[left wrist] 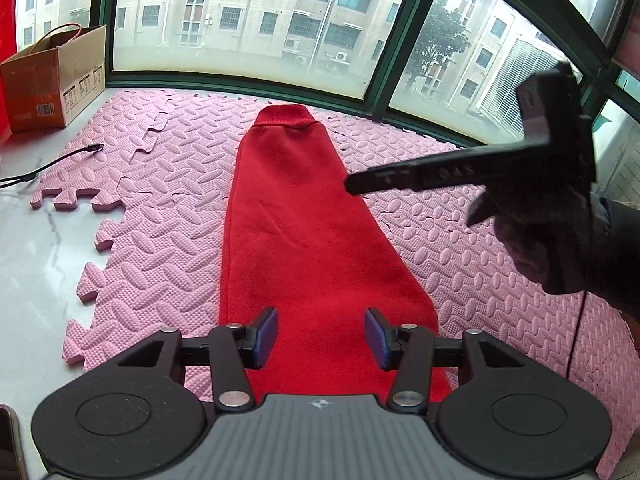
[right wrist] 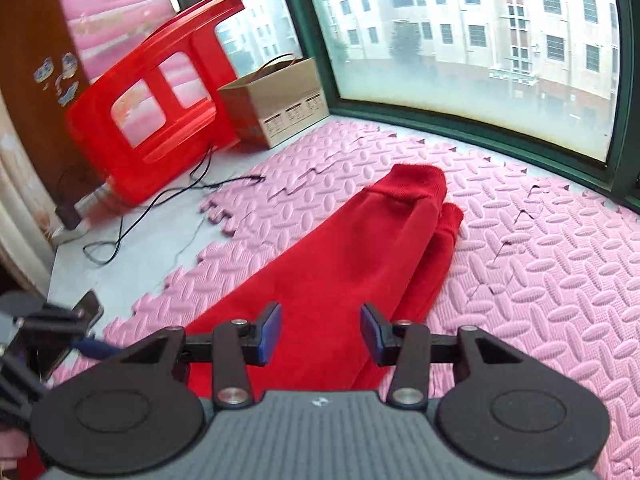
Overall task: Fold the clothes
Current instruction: 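Grasp the strip end with the right gripper and lift it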
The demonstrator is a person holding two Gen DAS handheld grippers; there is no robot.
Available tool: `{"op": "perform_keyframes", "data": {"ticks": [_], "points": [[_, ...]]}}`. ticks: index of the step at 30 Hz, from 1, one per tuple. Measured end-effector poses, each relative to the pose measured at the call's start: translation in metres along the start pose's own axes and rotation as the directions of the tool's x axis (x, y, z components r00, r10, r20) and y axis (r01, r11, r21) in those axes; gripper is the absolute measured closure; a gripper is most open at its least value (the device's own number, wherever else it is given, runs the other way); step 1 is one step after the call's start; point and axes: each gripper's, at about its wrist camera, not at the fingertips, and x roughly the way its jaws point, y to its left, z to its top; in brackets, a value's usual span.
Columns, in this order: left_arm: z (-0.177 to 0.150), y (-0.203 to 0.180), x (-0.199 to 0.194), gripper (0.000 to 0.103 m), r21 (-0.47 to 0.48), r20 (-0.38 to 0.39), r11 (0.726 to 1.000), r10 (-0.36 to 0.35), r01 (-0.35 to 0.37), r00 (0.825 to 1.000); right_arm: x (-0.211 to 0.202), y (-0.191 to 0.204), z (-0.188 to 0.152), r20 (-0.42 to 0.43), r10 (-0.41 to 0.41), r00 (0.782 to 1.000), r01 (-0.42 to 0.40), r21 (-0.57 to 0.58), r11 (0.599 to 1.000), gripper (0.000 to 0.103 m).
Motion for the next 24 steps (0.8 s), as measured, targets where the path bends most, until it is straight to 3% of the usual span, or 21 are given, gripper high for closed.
{"op": "perform_keyframes", "data": {"ticks": [4,8,13,15,17,24], "points": [[-0.002,0.001,0.004,0.049,-0.004,-0.017,1.0,-0.012,0.012,1.0,0.033,-0.018,0.019,0.014,-0.042,0.999,0.041,0.097,0.994,0.059],[-0.007,0.008,0.008,0.049,-0.015,-0.042,1.0,-0.001,0.0,0.999,0.062,-0.032,0.025,-0.029,-0.125,0.992,0.127,0.104,0.986,0.06],[-0.012,0.017,0.001,0.046,-0.045,-0.037,0.999,0.0,-0.002,0.999,0.047,-0.034,0.026,0.042,-0.175,0.984,0.17,0.109,0.98,0.059],[-0.012,0.018,-0.002,0.046,-0.052,-0.032,0.999,-0.002,0.0,0.999,0.042,-0.036,0.029,0.067,-0.211,0.975,0.203,0.106,0.973,0.051],[-0.012,0.016,-0.005,0.045,-0.056,-0.027,0.998,-0.008,0.006,1.0,0.045,-0.038,0.032,0.059,-0.249,0.967,0.243,0.093,0.966,0.049],[-0.009,0.009,-0.014,0.042,-0.059,-0.005,0.998,-0.037,0.037,0.999,0.078,-0.063,0.032,-0.02,-0.207,0.978,0.208,0.156,0.966,0.049]]}}
